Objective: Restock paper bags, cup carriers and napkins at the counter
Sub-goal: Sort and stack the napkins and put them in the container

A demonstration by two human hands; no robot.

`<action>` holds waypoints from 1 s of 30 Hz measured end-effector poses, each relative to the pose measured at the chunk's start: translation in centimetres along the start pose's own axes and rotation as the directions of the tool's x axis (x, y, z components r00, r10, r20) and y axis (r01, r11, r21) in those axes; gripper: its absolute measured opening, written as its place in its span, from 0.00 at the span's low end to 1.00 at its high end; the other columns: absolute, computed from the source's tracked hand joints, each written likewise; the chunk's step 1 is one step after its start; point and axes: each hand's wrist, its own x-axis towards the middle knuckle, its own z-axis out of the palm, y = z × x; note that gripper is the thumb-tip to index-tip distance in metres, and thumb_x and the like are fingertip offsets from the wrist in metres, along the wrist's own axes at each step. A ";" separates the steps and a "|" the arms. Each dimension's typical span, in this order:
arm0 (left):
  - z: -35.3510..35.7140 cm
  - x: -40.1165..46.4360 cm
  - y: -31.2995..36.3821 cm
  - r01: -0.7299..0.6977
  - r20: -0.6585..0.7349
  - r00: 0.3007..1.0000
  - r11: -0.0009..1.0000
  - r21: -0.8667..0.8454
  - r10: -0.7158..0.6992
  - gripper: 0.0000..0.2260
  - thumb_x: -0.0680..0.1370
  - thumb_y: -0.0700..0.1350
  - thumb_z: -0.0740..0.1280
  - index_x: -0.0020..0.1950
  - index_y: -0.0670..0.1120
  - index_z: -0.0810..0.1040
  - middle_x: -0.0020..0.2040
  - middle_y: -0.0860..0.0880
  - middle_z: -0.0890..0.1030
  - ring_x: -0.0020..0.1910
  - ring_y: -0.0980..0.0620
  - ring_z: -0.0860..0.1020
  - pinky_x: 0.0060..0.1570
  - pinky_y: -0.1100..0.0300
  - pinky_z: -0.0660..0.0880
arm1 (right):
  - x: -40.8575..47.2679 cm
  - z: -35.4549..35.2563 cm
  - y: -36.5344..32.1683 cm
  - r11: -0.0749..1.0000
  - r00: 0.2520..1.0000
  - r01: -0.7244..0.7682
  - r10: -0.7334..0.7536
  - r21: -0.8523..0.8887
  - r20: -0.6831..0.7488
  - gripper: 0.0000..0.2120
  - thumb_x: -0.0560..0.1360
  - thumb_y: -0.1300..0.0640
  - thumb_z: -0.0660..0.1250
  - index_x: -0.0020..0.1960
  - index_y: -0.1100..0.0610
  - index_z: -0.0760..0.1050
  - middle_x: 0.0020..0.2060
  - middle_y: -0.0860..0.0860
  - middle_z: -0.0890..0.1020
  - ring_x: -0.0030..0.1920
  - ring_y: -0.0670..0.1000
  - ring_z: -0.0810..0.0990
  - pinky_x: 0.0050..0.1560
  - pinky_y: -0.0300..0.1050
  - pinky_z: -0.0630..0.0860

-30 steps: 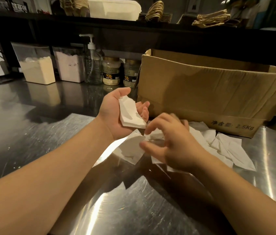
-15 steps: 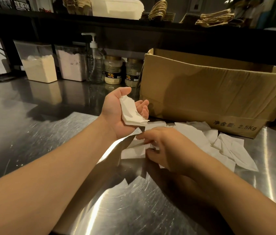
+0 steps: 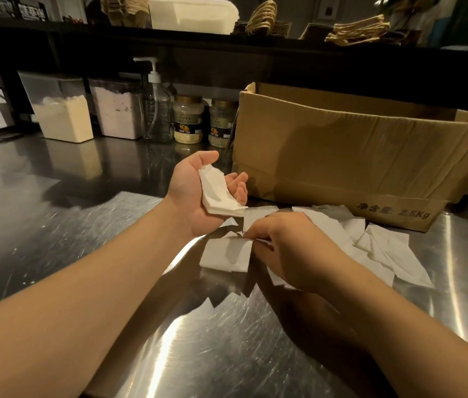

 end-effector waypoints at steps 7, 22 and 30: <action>-0.1 0.0 0.3 0.031 0.039 0.999 0.995 0.091 -0.034 0.26 0.76 0.56 0.64 0.70 0.43 0.71 0.50 0.43 0.81 0.39 0.48 0.78 0.39 0.57 0.78 | -0.5 -0.1 0.6 0.813 0.988 0.005 0.084 0.582 -0.127 0.06 0.80 0.53 0.67 0.47 0.45 0.82 0.40 0.39 0.83 0.43 0.40 0.81 0.40 0.33 0.76; 0.2 -0.5 -1.5 0.080 0.208 0.969 0.967 0.240 -0.132 0.35 0.81 0.70 0.53 0.72 0.42 0.74 0.64 0.39 0.82 0.61 0.38 0.82 0.59 0.41 0.79 | -0.1 -1.1 0.0 0.364 0.894 -0.255 0.442 0.896 0.074 0.24 0.82 0.51 0.66 0.27 0.49 0.80 0.21 0.39 0.74 0.31 0.45 0.71 0.33 0.39 0.67; 0.9 -0.9 -2.2 0.061 0.150 0.981 0.935 0.350 -0.120 0.22 0.80 0.54 0.63 0.71 0.46 0.75 0.63 0.43 0.83 0.59 0.41 0.83 0.59 0.44 0.80 | -0.1 -0.8 0.0 0.453 0.878 -0.334 0.469 0.826 0.097 0.10 0.81 0.51 0.65 0.48 0.54 0.83 0.38 0.45 0.83 0.41 0.46 0.79 0.37 0.39 0.72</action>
